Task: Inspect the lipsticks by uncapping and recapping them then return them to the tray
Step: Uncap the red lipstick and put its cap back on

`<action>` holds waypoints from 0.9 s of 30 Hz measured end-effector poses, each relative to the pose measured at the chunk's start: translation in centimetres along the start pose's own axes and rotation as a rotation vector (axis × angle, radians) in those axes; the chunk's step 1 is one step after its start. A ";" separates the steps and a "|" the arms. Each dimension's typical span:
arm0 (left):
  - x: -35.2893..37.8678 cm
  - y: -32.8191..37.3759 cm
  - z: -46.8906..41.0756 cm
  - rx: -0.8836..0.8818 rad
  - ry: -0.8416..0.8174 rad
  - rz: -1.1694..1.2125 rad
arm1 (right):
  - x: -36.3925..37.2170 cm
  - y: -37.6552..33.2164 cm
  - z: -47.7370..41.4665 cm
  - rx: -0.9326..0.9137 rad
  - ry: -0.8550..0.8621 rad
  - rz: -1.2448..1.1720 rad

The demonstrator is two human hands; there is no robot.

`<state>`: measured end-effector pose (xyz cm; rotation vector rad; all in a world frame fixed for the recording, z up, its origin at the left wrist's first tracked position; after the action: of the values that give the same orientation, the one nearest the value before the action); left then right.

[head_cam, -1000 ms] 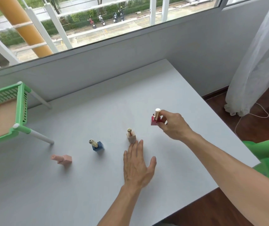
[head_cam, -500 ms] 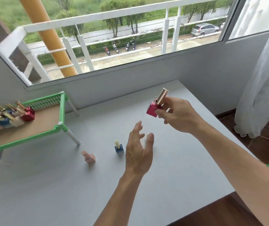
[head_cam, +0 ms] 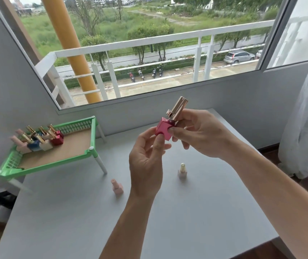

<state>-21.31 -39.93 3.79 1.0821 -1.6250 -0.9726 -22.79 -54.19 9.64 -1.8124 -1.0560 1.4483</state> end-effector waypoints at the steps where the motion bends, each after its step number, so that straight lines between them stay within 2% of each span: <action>1: -0.2 0.3 0.0 0.006 0.009 0.016 | 0.1 -0.3 0.0 -0.014 -0.003 -0.011; 13: -1.1 2.4 -0.1 0.058 -0.003 0.080 | -2.8 -2.6 -1.1 -0.053 0.092 -0.331; 16: -1.1 2.4 -0.2 0.064 -0.009 0.067 | -2.5 -3.0 -1.3 -0.083 0.103 -0.342; 23: -1.0 2.2 0.0 0.060 0.005 0.062 | -1.7 -4.2 -1.5 -0.057 0.261 -0.279; 27: -0.8 2.3 0.0 0.062 0.008 0.068 | -1.8 -4.1 -1.2 -0.040 0.160 -0.294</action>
<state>-21.64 -38.47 5.75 1.0645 -1.6845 -0.8775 -22.67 -53.54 14.27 -1.6846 -1.2164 1.0980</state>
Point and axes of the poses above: each hand's wrist, its own z-axis away from the middle knuckle, its own x-axis out of the palm, y = z × x, the point moved 2 cm from there along -z, towards the middle knuckle, and after that the axes turned 5 degrees about z, right-handed, at the moved point
